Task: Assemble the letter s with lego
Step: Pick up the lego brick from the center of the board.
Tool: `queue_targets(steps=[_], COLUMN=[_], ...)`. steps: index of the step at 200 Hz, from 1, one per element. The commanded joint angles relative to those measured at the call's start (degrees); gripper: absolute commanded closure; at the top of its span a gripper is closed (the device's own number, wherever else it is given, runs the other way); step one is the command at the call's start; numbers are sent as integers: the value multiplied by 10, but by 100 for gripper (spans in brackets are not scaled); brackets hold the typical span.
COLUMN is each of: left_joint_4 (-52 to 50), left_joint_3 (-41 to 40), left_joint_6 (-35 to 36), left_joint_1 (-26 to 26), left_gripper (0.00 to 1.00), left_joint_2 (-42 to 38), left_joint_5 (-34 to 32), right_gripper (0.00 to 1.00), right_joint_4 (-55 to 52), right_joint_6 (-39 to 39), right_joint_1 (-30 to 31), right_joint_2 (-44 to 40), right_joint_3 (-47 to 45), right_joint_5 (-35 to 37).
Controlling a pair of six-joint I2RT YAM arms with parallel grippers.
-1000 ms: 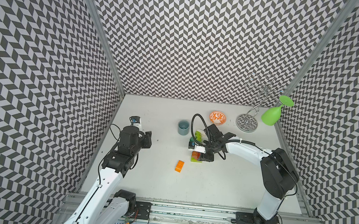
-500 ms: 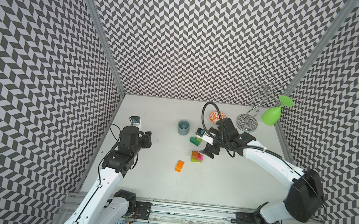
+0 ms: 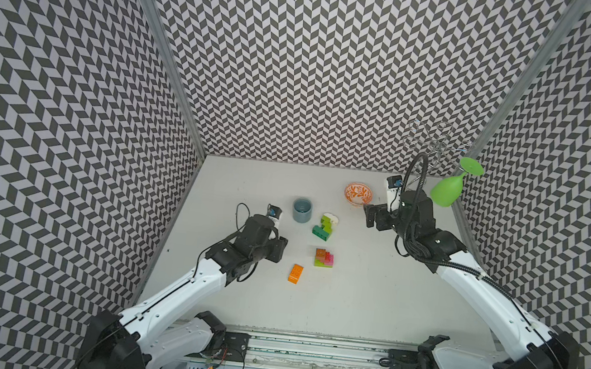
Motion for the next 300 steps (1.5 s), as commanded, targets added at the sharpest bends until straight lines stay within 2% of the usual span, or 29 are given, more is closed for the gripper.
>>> queue_targets(steps=[1, 52, 128, 183, 242, 276, 300], left_joint_4=[-19, -26, -34, -46, -57, -76, -104], left_joint_3=[31, 43, 59, 70, 77, 89, 102], left_joint_6=[-8, -24, -27, -29, -23, -17, -15], left_joint_1=[-52, -111, -126, -127, -129, -143, -152], left_gripper=[44, 35, 36, 48, 74, 77, 77], left_joint_2=[55, 167, 244, 270, 267, 231, 207], left_joint_5=[-42, -53, -47, -51, -35, -31, -51], right_gripper=[0, 1, 5, 9, 12, 15, 16], right_joint_4=[65, 62, 49, 46, 54, 84, 122], right_joint_6=[27, 20, 20, 21, 21, 9, -12], right_joint_1=[2, 2, 2, 2, 2, 2, 2], right_joint_2=[-69, -141, -151, -157, -160, -181, -208], right_joint_3=[-32, -62, -72, -74, -77, -98, -128], right_joint_5=[-2, -19, -33, -36, -41, -68, -110])
